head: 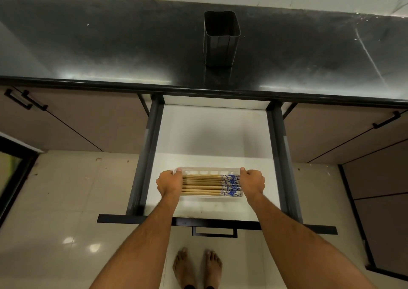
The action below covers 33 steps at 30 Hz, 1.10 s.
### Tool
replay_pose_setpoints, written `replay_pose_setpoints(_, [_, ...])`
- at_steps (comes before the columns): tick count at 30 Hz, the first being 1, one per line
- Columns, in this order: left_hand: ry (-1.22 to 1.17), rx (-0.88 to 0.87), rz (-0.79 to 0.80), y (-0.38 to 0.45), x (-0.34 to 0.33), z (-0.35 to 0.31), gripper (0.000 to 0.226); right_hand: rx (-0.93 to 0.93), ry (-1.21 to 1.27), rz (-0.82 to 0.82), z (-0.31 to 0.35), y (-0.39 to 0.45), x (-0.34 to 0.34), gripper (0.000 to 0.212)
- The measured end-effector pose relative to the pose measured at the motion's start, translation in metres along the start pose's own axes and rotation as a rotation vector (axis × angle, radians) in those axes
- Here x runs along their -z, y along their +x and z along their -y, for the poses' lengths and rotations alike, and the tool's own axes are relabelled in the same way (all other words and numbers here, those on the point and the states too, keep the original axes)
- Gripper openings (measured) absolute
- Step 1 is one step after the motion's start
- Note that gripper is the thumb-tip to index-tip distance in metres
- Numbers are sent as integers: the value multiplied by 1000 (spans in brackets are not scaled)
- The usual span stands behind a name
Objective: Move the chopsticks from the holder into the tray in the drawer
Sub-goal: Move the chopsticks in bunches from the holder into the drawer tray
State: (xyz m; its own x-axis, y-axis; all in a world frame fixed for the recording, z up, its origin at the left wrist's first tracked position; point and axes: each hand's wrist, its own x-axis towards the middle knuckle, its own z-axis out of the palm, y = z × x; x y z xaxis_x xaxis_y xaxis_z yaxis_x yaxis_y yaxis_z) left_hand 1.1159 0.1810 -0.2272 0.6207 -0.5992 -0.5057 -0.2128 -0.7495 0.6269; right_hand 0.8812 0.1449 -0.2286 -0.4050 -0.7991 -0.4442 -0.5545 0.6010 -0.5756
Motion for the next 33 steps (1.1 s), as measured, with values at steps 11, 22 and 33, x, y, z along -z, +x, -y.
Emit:
replay_pose_setpoints(11, [-35, -20, 11, 1, 2, 6, 27, 4, 28, 10, 0, -3, 2, 44])
replay_pose_setpoints(22, [174, -146, 72, -13, 2, -2, 27, 152, -192, 56, 7, -10, 0, 44])
replay_pose_setpoints(33, [532, -818, -168, -47, 7, -10, 44, 726, -614, -100, 16, -39, 12, 60])
